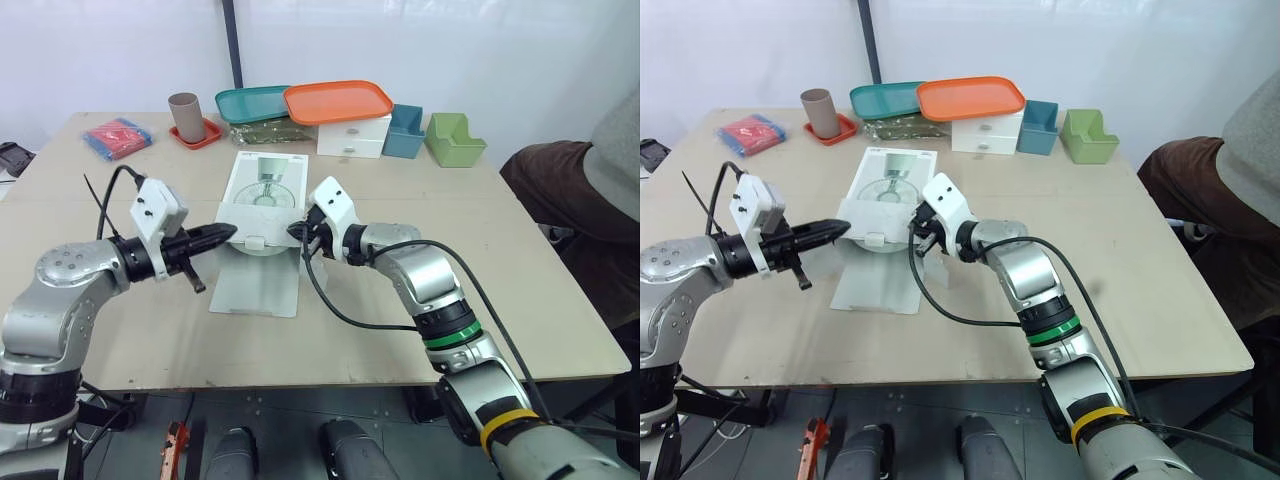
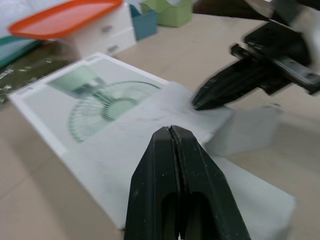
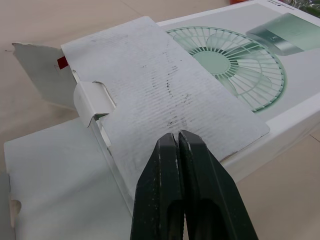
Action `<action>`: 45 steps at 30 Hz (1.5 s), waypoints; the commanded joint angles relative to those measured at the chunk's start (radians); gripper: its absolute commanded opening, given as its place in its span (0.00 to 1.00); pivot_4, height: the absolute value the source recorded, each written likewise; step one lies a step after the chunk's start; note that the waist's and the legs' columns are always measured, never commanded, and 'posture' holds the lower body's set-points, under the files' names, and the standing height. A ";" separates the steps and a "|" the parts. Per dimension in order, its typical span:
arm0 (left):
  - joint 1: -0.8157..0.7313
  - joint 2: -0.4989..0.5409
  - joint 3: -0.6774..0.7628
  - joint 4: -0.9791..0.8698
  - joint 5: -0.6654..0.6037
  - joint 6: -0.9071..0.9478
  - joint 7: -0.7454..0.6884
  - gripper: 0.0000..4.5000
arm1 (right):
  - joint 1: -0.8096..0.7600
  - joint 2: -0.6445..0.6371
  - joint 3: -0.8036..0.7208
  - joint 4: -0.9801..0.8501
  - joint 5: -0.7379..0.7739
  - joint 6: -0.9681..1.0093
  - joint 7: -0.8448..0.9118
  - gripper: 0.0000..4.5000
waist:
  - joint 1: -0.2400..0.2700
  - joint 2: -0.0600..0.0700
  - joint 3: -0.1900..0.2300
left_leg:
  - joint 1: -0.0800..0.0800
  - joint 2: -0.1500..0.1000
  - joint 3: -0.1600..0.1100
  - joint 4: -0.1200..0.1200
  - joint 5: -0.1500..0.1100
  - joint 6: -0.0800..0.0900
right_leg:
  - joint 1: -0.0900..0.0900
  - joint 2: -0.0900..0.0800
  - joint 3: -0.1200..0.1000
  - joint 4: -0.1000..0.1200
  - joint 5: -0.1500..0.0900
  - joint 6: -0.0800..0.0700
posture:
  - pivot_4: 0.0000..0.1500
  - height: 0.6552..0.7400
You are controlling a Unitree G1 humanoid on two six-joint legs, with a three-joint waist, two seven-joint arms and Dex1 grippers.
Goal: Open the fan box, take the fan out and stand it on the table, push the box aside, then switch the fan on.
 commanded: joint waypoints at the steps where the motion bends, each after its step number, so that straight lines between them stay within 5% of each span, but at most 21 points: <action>1: 0.033 0.004 0.018 -0.083 -0.077 0.052 0.013 0.00 | -0.030 0.001 0.001 0.002 0.000 -0.011 0.006 0.02 | 0.000 0.000 0.000 | 0.000 0.000 0.000 0.000 0.000 0.000 | 0.000 0.000 0.000 0.000 0.000 0.000 | 1.00 1.00; 12: 0.187 -0.129 -0.013 -0.188 -0.225 0.172 0.165 0.76 | -0.030 -0.011 0.000 -0.007 0.001 -0.002 0.017 0.00 | 0.000 0.000 0.000 | 0.001 0.000 0.000 0.000 0.000 0.000 | 0.001 0.000 0.000 0.000 0.000 0.000 | 1.00 1.00; 15: 0.240 -0.169 -0.051 -0.149 -0.156 0.123 0.234 0.99 | -0.026 -0.012 0.006 -0.012 0.000 0.001 0.021 0.00 | 0.000 0.000 0.000 | 0.002 0.000 0.000 0.000 0.000 0.000 | 0.001 0.000 0.000 0.000 0.000 -0.001 | 1.00 1.00; 25: 0.229 -0.412 0.092 0.009 -0.320 0.199 0.469 0.99 | -0.023 -0.022 0.011 -0.013 -0.009 -0.002 0.024 0.00 | 0.001 0.000 0.000 | 0.002 0.000 0.000 0.001 0.000 0.000 | 0.002 0.000 0.000 -0.001 0.001 0.000 | 1.00 1.00; 35: 0.147 -0.525 0.187 0.134 -0.483 0.225 0.580 0.99 | -0.014 -0.031 0.007 -0.030 -0.011 0.007 0.022 0.00 | 0.001 -0.001 0.000 | 0.002 -0.001 0.000 0.001 0.000 0.000 | 0.002 0.000 0.000 -0.001 0.002 0.001 | 1.00 1.00; 40: 0.127 -0.546 0.167 0.155 -0.494 0.226 0.594 0.64 | -0.014 -0.035 0.005 -0.031 -0.015 0.009 0.021 0.00 | 0.002 -0.001 0.000 | 0.002 -0.001 0.000 0.001 0.000 0.000 | 0.003 0.000 0.000 -0.002 0.002 0.001 | 1.00 1.00; 45: 0.102 -0.574 0.167 0.185 -0.508 0.217 0.620 0.64 | -0.012 -0.036 0.008 -0.038 -0.015 0.014 0.021 0.00 | 0.002 -0.001 0.000 | 0.002 -0.001 0.000 0.001 0.000 0.000 | 0.003 0.000 0.001 -0.002 0.002 0.001 | 1.00 1.00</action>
